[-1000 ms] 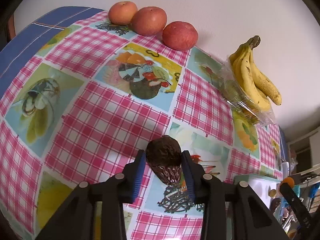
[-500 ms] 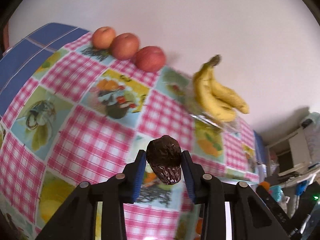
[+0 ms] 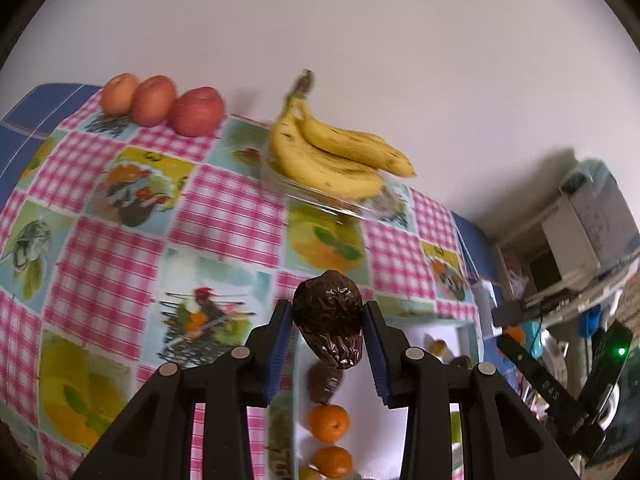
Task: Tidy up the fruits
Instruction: 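Carry the tangerine with the right tool while the left tool carries the date over the tray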
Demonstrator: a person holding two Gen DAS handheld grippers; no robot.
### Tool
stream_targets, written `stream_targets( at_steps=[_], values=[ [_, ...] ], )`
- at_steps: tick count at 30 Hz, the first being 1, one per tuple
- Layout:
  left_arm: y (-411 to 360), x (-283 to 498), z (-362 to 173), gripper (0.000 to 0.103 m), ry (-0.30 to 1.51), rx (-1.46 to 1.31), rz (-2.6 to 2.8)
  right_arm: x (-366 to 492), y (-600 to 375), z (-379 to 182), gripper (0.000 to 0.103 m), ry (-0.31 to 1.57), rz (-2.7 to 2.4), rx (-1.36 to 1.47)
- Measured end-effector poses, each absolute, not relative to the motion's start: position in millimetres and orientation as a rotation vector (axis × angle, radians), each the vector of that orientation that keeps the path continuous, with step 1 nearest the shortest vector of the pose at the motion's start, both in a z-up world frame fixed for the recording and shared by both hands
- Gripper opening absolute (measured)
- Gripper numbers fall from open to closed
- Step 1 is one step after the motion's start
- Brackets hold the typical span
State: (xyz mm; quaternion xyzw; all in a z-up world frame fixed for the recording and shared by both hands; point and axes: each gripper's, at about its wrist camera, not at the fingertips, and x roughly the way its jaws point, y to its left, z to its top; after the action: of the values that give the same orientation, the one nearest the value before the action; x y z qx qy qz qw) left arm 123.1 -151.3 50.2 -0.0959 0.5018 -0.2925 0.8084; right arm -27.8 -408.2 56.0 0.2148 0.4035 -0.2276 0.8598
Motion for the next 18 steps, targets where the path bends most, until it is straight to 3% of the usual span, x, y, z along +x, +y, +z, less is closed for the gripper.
stream_targets(
  at_steps=[18],
  values=[
    [-216, 83, 20, 0.038, 1.14, 0.009, -0.678, -39, -419, 45, 0.038, 0.856, -0.45, 0.476]
  ],
)
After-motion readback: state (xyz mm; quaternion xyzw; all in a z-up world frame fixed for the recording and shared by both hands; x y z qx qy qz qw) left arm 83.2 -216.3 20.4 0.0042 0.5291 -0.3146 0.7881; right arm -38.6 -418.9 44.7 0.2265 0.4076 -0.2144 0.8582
